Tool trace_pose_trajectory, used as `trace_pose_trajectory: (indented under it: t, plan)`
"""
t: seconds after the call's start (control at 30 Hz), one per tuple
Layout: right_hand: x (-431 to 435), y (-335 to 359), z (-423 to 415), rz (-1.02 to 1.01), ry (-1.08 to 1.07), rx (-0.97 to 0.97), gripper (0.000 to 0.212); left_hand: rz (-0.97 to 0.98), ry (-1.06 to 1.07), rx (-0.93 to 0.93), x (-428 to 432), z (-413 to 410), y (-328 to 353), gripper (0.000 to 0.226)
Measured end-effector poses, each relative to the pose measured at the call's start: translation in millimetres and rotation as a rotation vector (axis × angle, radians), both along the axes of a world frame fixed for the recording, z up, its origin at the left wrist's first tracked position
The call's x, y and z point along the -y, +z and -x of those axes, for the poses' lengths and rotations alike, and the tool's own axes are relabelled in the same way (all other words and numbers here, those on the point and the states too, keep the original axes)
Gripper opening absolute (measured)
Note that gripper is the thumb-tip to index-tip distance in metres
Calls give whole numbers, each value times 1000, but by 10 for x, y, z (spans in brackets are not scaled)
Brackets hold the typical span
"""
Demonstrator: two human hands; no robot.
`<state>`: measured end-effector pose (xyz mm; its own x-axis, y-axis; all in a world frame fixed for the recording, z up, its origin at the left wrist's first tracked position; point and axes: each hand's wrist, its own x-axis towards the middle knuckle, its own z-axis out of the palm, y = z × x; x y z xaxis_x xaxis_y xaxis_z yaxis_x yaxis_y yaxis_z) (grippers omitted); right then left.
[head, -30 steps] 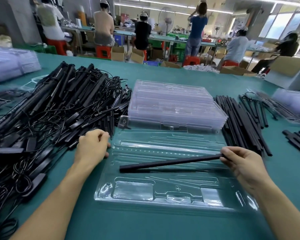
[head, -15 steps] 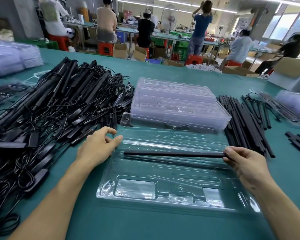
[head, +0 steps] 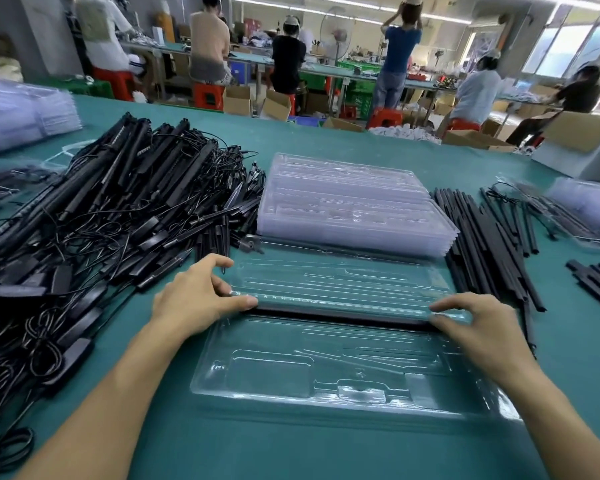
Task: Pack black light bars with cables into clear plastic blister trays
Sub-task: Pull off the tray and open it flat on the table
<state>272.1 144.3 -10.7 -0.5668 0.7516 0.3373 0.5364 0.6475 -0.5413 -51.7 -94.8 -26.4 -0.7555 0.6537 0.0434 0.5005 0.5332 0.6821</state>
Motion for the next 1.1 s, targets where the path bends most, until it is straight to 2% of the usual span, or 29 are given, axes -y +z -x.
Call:
trace_pose_trajectory:
  t: [0.17,0.27,0.5,0.73,0.83,0.9,0.97,1.03,1.1]
  plan:
    - [-21,18,-89,-99,-7,170,13,-52,2,60,-1,22,-26,78]
    - [26,-23,-153,-95,25,191,14,-45,-15,93,19,26,-25,82]
    - [169,-128,-178,-174,-48,247,18,13,-7,2,-5,-40,-24,74]
    - [243,-87,-62,-176,-144,248,6,116,-101,64,-6,51,57,76]
    - [238,-91,-36,-180,-178,251,13,193,-69,-21,-77,123,131,56]
    - [234,-106,-36,-172,-178,231,13,143,53,-140,-184,186,157,30]
    - [229,-126,-46,-147,-166,190,10,114,164,-253,-309,237,173,14]
    - [219,-138,-59,-135,-159,143,9,174,204,-310,-439,288,158,21]
    - [216,-149,-62,-133,-159,110,10,284,222,-334,-552,338,139,39]
